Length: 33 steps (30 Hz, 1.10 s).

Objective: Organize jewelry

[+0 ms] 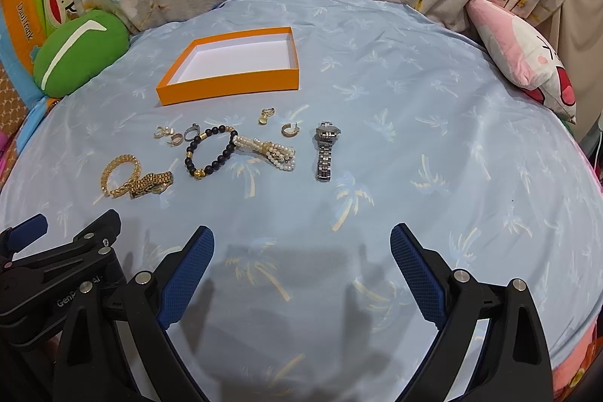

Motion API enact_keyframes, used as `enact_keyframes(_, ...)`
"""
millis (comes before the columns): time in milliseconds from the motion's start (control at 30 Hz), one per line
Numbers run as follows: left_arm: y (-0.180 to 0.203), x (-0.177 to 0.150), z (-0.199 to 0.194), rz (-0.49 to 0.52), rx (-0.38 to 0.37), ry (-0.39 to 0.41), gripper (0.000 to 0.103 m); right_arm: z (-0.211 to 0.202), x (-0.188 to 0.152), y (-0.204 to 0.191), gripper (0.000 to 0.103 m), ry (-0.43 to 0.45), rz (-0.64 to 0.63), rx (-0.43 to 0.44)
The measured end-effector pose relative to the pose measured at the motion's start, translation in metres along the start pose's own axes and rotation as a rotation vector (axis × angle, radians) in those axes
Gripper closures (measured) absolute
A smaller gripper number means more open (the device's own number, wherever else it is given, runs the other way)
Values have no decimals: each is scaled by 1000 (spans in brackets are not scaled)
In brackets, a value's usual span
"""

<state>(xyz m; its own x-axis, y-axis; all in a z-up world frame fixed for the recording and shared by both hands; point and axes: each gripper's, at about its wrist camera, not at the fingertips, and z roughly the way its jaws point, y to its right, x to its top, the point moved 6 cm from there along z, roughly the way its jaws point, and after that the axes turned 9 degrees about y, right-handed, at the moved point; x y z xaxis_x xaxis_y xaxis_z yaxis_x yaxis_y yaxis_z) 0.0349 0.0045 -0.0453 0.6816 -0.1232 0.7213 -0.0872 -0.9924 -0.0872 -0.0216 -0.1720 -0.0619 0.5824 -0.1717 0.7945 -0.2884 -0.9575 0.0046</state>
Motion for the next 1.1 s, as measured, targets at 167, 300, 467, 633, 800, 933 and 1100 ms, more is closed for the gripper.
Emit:
enact_keyframes(167,-1,0,0,4,3,6,5,0,-1,-1,10,1,0,0)
enact_keyframes(300,-1,0,0,8,9,11,5,0,-1,-2,10,0,0,0)
enact_keyframes(467,-2,1,-1,7,13,21,5,0,-1,-3,10,3,0,2)
enact_keyframes(633,-2,1,-1,0,12,24,6,0,-2,-6,10,3,1,3)
enact_keyframes(800,-3,0,1,-12,7,15,6,0,-2,-4,10,4,-1,4)
enact_keyframes(933,-4,-1,2,-17,6,8,6,0,-2,-5,10,2,0,6)
enact_keyframes(1100,-4,-2,2,-19,5,6,6,0,-2,-5,10,2,0,5)
